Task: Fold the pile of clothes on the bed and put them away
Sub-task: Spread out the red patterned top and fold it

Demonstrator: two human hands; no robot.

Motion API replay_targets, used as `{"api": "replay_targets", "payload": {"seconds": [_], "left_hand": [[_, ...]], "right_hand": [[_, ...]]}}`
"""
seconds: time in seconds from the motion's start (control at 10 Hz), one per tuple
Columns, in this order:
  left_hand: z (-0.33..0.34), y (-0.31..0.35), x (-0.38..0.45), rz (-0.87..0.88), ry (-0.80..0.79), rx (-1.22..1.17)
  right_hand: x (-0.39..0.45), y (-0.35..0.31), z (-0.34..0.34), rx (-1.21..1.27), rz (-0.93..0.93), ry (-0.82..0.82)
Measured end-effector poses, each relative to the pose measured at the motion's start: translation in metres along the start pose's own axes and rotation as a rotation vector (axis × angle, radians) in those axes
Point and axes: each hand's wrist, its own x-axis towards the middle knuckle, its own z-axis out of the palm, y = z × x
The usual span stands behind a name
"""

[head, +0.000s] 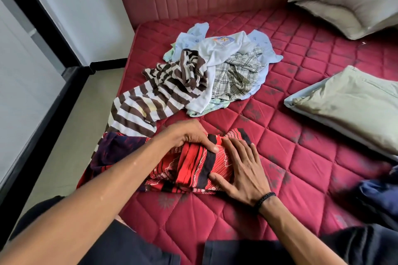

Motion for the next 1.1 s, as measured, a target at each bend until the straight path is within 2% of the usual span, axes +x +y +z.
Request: {"api": "replay_targets", "payload": {"seconds": [0.1, 0.2, 0.3, 0.4, 0.5, 0.6, 0.7, 0.8, 0.9, 1.0, 1.1], "left_hand": [[-0.011, 0.002, 0.000, -0.063, -0.079, -0.056], [-0.014, -0.021, 0.020, -0.198, 0.119, 0.154], [-0.007, -0.043, 0.034, -0.212, 0.361, 0.423], [0.021, -0.041, 0.020, 0.183, 0.681, 0.531], [0.077, -0.047, 0.006, 0.629, 0.844, 0.481], [0.126, -0.083, 0.023, 0.514, 0.792, 0.603], [0.153, -0.086, 0.030, 0.522, 0.796, 0.555], [0.188, -0.047, 0.018, 0.626, 0.656, 0.364], [0.228, 0.000, 0.006, 0.600, 0.350, 0.069], [0.229, 0.042, -0.014, 0.502, 0.117, -0.362], [0.198, 0.035, -0.039, 0.403, -0.060, -0.601]], "right_hand": [[0.002, 0.005, -0.002, 0.055, 0.046, 0.019], [0.003, 0.007, 0.001, -0.069, 0.139, -0.091], [0.001, 0.008, 0.004, -0.086, 0.153, -0.121], [0.006, 0.006, -0.001, 0.166, 0.289, 0.012], [0.019, 0.012, -0.016, 0.352, 0.665, 0.054], [0.016, 0.020, -0.037, 0.779, 0.908, -0.134], [-0.002, 0.023, -0.067, 1.008, 1.005, -0.125], [-0.021, 0.038, -0.117, 0.899, 1.040, 0.018], [-0.032, 0.050, -0.172, 0.814, 1.031, 0.155], [-0.026, 0.027, -0.202, 0.871, 0.894, 0.202], [-0.007, -0.022, -0.190, 1.027, 0.651, 0.040]]}}
